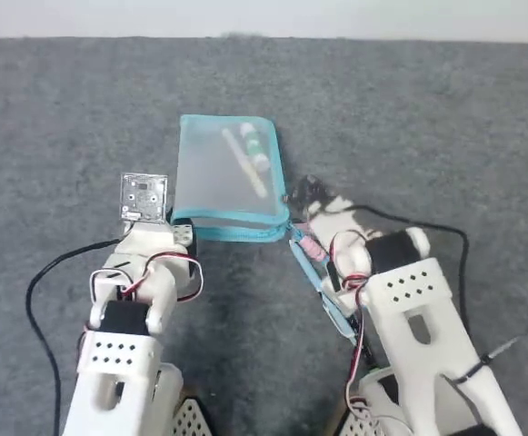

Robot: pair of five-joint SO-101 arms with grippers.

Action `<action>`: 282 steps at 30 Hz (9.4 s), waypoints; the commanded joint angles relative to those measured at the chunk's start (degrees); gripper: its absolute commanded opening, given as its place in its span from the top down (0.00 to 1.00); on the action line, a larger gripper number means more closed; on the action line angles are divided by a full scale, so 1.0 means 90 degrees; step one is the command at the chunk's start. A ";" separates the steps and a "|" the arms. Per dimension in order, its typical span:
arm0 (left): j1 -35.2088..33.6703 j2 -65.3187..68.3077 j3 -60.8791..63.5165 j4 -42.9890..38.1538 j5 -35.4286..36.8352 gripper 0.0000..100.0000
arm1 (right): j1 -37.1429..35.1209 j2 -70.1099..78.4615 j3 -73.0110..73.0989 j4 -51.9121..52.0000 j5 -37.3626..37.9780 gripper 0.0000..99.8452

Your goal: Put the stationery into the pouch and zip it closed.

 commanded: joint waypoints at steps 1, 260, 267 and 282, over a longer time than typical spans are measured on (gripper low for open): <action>-0.0127 0.0000 -0.0454 -0.0215 0.0098 0.99 | 0.0366 -0.0181 0.0225 -0.0484 0.0195 0.74; -0.0059 0.0000 -0.0063 -0.0772 -0.0098 0.99 | 0.0220 0.2808 -0.5646 0.1734 -0.0781 0.83; -0.0059 0.0029 0.0015 -0.0781 -0.0117 0.99 | 0.1812 0.1685 -0.2032 0.0073 0.0410 0.83; -0.0059 0.0039 0.0054 -0.0772 -0.0127 0.99 | 0.2457 0.1587 -0.0293 -0.1792 0.1319 0.91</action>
